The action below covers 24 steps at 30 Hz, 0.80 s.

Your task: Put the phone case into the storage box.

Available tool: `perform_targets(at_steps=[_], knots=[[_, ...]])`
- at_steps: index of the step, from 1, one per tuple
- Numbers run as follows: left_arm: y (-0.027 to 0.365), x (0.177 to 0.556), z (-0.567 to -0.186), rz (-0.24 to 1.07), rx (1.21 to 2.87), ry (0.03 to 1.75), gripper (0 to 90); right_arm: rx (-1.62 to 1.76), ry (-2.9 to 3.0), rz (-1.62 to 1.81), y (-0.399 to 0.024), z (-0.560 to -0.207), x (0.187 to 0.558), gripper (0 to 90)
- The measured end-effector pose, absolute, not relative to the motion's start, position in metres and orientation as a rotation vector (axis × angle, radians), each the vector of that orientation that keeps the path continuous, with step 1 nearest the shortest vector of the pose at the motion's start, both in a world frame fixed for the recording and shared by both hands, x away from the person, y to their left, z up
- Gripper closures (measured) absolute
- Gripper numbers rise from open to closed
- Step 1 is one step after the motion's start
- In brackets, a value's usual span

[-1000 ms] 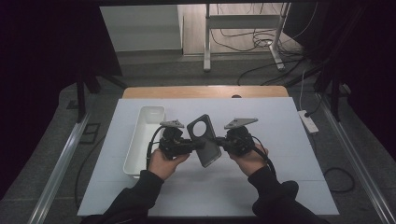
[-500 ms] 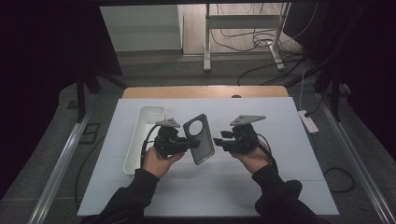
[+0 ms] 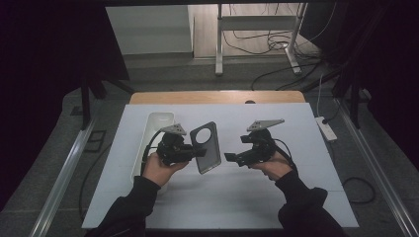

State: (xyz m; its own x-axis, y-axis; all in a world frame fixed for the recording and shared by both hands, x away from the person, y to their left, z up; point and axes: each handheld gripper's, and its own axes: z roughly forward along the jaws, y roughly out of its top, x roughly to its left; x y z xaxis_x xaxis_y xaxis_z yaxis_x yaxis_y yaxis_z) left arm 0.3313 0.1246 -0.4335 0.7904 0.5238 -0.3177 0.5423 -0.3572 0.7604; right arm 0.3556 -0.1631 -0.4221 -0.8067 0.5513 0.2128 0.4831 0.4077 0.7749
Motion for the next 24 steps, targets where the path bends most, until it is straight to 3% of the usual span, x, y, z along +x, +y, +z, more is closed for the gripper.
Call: perform_targets(at_steps=[5,8,12,17,24], knots=[[0.123,0.33,-0.433,-0.042,2.027,0.757,78.9,0.936,2.602,1.378,-0.162,-0.419,0.354,2.8],[0.122,0.33,-0.432,-0.047,2.033,0.737,78.9,0.927,2.604,1.371,-0.159,-0.418,0.352,7.8],[0.119,0.328,-0.431,-0.076,2.031,0.683,78.9,0.883,2.612,1.404,-0.156,-0.418,0.35,23.2],[0.115,0.326,-0.43,-0.1,2.032,0.63,78.9,0.853,2.618,1.424,-0.153,-0.418,0.348,31.4],[0.108,0.323,-0.43,-0.123,2.038,0.584,78.9,0.785,2.669,1.463,-0.149,-0.422,0.347,53.2]])
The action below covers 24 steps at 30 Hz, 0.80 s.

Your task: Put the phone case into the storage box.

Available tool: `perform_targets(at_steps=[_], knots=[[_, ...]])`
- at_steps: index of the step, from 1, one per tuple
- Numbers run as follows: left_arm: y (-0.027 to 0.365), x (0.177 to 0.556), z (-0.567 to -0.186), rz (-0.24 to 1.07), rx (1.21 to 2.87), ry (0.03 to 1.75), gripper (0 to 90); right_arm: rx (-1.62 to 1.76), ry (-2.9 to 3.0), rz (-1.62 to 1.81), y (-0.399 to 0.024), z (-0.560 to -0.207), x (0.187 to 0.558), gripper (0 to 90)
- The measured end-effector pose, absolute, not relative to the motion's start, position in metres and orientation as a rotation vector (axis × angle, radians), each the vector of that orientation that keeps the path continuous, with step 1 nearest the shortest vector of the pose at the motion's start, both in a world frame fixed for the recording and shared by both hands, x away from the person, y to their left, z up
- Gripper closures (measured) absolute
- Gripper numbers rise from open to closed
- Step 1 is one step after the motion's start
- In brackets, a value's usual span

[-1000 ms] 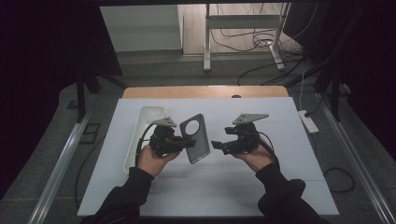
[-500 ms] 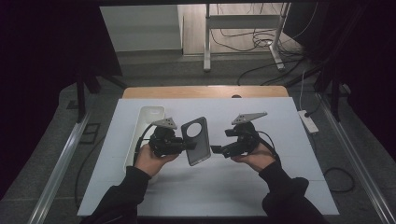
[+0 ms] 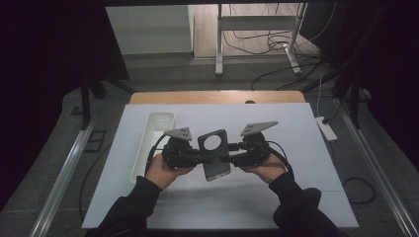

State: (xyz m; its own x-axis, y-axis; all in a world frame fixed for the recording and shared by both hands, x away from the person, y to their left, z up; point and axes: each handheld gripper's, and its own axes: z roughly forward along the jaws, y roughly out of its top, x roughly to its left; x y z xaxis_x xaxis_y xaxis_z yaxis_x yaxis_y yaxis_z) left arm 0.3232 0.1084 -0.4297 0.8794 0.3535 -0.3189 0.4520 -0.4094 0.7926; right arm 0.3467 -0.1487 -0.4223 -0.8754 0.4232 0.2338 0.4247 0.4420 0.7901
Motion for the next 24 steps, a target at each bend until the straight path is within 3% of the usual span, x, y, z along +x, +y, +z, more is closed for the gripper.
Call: perform_targets(at_steps=[2,7,12,24], knots=[[0.107,0.324,-0.431,-0.121,2.049,0.59,78.9,-0.748,-2.656,-1.457,-0.149,-0.423,0.347,64.7],[0.113,0.329,-0.435,-0.108,2.044,0.655,79.0,-0.674,-2.672,-1.444,-0.151,-0.421,0.346,79.7],[0.112,0.328,-0.435,-0.055,2.043,0.681,72.4,-0.686,-2.69,-1.443,-0.148,-0.419,0.343,81.2],[0.118,0.331,-0.438,0.135,2.034,0.771,23.7,-0.839,-2.832,-1.46,-0.151,-0.416,0.34,81.3]])
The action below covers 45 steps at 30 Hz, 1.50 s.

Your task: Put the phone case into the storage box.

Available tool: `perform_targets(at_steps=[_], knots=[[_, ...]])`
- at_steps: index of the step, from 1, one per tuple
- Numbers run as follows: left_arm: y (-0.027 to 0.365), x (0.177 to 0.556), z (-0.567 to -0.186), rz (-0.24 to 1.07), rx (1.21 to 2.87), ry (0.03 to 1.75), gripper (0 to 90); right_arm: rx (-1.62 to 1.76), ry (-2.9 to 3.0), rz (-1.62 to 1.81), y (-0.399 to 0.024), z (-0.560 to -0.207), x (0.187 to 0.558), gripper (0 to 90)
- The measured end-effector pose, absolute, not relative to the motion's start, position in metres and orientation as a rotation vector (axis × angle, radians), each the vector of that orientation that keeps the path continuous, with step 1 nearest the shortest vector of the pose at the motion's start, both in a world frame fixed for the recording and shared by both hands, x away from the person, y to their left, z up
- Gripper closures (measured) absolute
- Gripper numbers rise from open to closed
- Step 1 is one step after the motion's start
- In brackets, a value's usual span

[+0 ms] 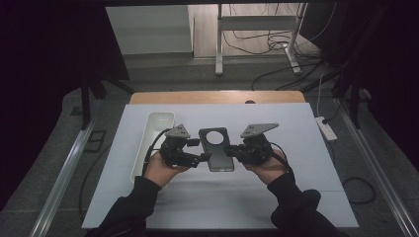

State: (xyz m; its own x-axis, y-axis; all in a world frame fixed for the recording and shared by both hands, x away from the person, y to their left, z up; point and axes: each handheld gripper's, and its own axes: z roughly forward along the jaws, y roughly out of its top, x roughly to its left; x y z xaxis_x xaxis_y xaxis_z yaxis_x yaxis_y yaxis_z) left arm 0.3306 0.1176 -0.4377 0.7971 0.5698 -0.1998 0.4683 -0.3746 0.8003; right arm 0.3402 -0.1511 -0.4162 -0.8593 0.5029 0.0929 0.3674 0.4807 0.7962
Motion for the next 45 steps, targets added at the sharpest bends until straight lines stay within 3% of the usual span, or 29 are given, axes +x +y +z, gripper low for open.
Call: perform_targets(at_steps=[5,9,22,27,29,33,34,36,45], knots=[[0.121,0.333,-0.438,0.135,2.013,0.801,8.0,0.817,2.518,1.321,-0.154,-0.415,0.341,81.2],[0.125,0.332,-0.438,0.187,2.018,0.827,0.7,0.858,2.48,1.317,-0.156,-0.415,0.341,81.2],[0.126,0.331,-0.437,0.277,1.997,0.919,2.4,0.922,2.426,1.317,-0.149,-0.418,0.336,81.2],[0.119,0.326,-0.437,0.301,2.026,0.886,18.8,0.931,2.426,1.319,-0.145,-0.42,0.333,81.2],[0.117,0.325,-0.437,0.301,2.032,0.883,21.2,0.934,2.425,1.321,-0.144,-0.42,0.333,81.2],[0.115,0.323,-0.437,0.305,2.03,0.888,40.7,0.948,2.419,1.324,-0.141,-0.421,0.331,81.2],[0.115,0.322,-0.436,0.306,2.031,0.892,49.5,0.952,2.416,1.326,-0.14,-0.421,0.33,81.2],[0.115,0.322,-0.436,0.299,2.029,0.893,51.8,0.953,2.416,1.327,-0.14,-0.421,0.33,81.2],[0.114,0.322,-0.436,0.251,2.021,0.919,80.5,0.946,2.424,1.324,-0.133,-0.423,0.326,81.0]])
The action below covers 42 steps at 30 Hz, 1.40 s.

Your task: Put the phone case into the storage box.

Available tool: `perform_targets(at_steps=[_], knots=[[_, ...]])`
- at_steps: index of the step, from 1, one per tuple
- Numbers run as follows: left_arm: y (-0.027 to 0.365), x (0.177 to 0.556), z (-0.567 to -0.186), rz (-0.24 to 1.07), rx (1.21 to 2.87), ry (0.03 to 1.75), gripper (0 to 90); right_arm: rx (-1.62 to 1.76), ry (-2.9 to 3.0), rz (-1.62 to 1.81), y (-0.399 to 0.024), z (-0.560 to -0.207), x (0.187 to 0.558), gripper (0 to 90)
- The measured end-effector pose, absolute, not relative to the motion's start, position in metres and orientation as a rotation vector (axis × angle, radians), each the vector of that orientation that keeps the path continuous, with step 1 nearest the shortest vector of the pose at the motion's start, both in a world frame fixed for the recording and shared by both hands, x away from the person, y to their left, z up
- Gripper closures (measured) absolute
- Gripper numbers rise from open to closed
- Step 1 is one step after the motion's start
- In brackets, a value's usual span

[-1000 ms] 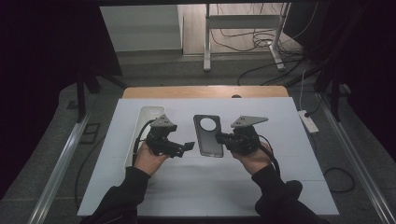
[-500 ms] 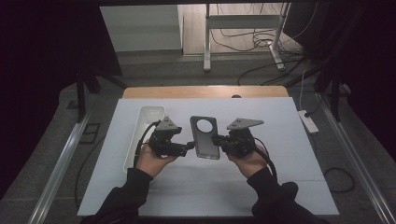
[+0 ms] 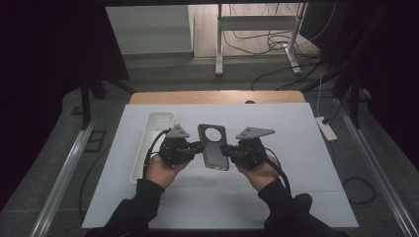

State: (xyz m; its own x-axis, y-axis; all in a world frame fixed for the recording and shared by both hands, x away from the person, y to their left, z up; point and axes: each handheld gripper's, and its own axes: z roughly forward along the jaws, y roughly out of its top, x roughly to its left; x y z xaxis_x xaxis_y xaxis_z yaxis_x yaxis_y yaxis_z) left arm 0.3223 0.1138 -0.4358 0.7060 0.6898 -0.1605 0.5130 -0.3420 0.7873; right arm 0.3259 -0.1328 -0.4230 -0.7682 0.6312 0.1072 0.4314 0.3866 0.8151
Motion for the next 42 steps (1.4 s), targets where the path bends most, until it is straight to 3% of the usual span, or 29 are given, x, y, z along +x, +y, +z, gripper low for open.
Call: perform_targets(at_steps=[3,9,21,42], knots=[[0.12,0.324,-0.435,0.201,1.969,0.951,84.6,0.937,2.438,1.325,-0.131,-0.424,0.325,80.6],[0.119,0.323,-0.434,0.223,1.963,0.983,87.6,0.933,2.475,1.36,-0.13,-0.426,0.326,78.9],[0.123,0.325,-0.435,0.274,1.971,1.04,89.0,0.918,2.496,1.349,-0.126,-0.427,0.325,58.0],[0.136,0.328,-0.431,0.307,1.942,1.091,89.1,0.879,2.557,1.317,-0.133,-0.424,0.322,36.9]])
